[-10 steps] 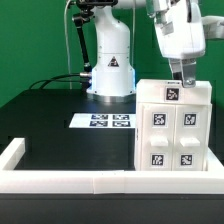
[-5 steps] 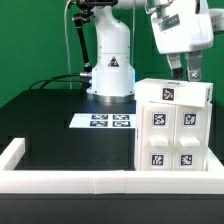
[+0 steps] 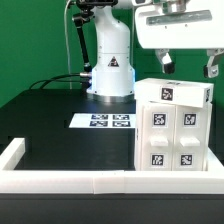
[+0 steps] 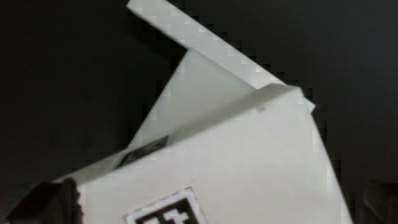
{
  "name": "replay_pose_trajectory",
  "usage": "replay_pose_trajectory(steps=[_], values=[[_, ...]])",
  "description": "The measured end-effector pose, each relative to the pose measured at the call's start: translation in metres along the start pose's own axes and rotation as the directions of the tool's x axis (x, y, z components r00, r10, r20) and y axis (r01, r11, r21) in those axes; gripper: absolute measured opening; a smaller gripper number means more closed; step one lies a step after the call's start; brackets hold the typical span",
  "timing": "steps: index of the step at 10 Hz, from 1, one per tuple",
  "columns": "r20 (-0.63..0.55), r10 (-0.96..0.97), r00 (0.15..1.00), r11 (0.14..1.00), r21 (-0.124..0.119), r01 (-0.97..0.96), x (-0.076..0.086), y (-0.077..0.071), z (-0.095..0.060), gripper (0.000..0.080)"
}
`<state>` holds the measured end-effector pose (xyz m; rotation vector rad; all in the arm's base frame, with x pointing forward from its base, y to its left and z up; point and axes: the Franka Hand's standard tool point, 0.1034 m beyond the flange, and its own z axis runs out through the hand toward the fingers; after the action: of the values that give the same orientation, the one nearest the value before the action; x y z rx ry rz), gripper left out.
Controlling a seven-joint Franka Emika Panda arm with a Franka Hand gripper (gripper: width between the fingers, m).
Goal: Assemble cabinet
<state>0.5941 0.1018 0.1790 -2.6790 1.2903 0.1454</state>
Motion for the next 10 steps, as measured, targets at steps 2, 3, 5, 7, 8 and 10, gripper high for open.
replay_pose_trajectory(steps=[2,3,5,7,8,10], values=[[-0.001,-0.122,0.992,0.992,0.001,0.122,0.0009,-0.0009,0.0006,0.0797],[-0.001,-0.220,0.976,0.976,0.001,0.220,0.0011,-0.0007,0.0007,0.0797],[-0.010,-0.420,0.908,0.908,-0.020,0.419,0.0028,0.0001,0.0007,0.0797],[-0.009,-0.673,0.740,0.738,-0.068,0.671,0.0062,0.0009,0.0011,0.0797],[-0.005,-0.750,0.662,0.660,-0.077,0.747,0.0077,0.0002,0.0002,0.0797],[0.019,-0.895,0.446,0.442,-0.100,0.891,0.0077,0.0000,0.0009,0.0797]])
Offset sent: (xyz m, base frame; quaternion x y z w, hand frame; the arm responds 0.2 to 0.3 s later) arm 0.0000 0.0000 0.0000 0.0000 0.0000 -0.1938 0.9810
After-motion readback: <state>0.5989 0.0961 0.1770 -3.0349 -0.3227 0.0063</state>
